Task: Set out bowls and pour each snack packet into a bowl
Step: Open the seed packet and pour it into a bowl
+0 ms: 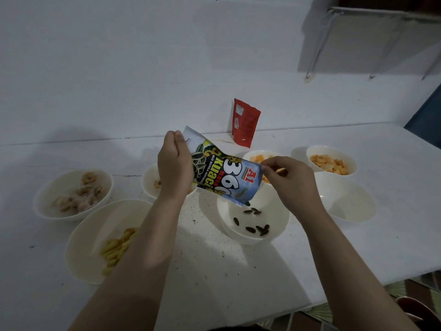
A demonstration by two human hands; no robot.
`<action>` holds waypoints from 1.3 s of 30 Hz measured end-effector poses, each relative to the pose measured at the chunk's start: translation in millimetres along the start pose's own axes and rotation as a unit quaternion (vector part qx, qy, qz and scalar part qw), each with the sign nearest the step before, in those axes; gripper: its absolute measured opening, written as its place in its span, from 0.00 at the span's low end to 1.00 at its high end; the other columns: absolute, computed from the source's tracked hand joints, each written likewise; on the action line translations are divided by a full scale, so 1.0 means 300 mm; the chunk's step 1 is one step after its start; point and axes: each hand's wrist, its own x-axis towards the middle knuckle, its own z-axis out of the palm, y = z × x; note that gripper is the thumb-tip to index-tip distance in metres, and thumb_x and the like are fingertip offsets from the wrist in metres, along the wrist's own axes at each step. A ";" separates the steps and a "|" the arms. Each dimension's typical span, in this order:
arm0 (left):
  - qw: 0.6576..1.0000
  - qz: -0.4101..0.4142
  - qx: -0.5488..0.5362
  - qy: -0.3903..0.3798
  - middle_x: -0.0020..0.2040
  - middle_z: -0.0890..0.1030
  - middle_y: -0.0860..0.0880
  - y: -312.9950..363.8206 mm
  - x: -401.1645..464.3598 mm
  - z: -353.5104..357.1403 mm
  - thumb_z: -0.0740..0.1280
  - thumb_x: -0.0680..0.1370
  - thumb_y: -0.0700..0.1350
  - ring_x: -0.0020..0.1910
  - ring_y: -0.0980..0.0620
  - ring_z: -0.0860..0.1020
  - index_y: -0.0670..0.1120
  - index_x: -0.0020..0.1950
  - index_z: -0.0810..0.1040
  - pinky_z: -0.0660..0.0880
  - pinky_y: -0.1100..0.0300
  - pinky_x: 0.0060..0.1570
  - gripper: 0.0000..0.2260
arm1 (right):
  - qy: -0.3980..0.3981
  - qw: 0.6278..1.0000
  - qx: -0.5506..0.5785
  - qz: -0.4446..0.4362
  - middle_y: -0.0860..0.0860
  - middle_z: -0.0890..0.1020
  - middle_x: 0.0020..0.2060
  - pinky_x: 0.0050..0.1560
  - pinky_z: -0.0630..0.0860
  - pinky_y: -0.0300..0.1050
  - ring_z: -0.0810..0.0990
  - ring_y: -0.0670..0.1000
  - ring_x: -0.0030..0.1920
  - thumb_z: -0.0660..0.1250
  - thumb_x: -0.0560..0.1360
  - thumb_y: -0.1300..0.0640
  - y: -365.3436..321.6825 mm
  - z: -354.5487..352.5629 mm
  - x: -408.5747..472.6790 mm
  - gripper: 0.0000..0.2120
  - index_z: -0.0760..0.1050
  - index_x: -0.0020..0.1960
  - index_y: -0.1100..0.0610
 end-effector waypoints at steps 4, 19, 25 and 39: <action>1.000 0.017 0.014 -0.006 0.31 0.66 0.52 0.000 0.001 -0.004 0.51 0.85 0.48 0.29 0.58 0.64 0.52 0.36 0.60 0.61 0.64 0.30 0.16 | 0.008 0.999 -0.030 -0.018 0.47 0.79 0.40 0.39 0.67 0.29 0.76 0.44 0.40 0.69 0.77 0.56 0.019 0.006 -0.010 0.04 0.83 0.46 0.51; 0.999 0.040 0.020 -0.024 0.31 0.66 0.51 0.005 0.001 -0.002 0.51 0.85 0.50 0.30 0.56 0.64 0.51 0.37 0.61 0.62 0.59 0.31 0.16 | 0.034 0.997 -0.062 -0.017 0.43 0.70 0.37 0.36 0.62 0.28 0.70 0.42 0.36 0.70 0.77 0.54 0.033 -0.010 -0.019 0.06 0.85 0.52 0.53; 0.998 0.047 0.006 -0.034 0.31 0.66 0.51 0.013 0.000 -0.002 0.51 0.85 0.49 0.29 0.58 0.63 0.51 0.37 0.61 0.61 0.61 0.30 0.16 | 0.051 0.997 -0.050 -0.035 0.46 0.72 0.38 0.36 0.65 0.25 0.73 0.42 0.37 0.71 0.76 0.55 0.044 -0.013 -0.016 0.04 0.85 0.49 0.52; 0.996 0.070 -0.006 -0.051 0.31 0.67 0.52 0.044 0.007 -0.011 0.52 0.85 0.49 0.29 0.58 0.66 0.51 0.37 0.62 0.63 0.63 0.29 0.16 | 0.048 0.986 -0.124 -0.100 0.50 0.83 0.43 0.39 0.71 0.42 0.75 0.48 0.37 0.72 0.76 0.59 0.060 0.003 -0.013 0.05 0.86 0.50 0.55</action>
